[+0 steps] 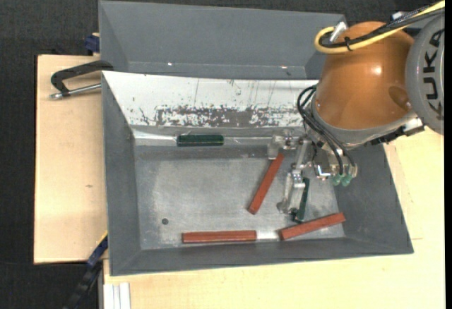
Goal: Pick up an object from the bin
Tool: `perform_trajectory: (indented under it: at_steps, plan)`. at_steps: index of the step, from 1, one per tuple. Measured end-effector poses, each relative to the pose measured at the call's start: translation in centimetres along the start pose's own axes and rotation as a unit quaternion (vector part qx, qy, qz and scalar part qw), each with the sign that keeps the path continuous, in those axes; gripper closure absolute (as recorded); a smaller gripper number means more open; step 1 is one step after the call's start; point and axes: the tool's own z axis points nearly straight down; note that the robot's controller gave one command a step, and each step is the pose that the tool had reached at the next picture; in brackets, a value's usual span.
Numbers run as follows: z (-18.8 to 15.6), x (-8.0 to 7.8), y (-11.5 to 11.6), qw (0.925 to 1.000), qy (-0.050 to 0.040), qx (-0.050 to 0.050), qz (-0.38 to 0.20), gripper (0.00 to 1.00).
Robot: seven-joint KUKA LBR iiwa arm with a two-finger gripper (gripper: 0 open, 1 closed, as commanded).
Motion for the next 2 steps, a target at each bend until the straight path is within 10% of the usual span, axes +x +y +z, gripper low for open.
perform_trajectory:
  at_steps: [1, 2]
  plan:
    - [-0.4, -0.1, 0.0, 1.0000, -0.0038, 0.000, 0.000, 0.00]
    - [9.6, -0.8, -1.0, 0.9864, -0.0047, 0.001, -0.164, 1.00]
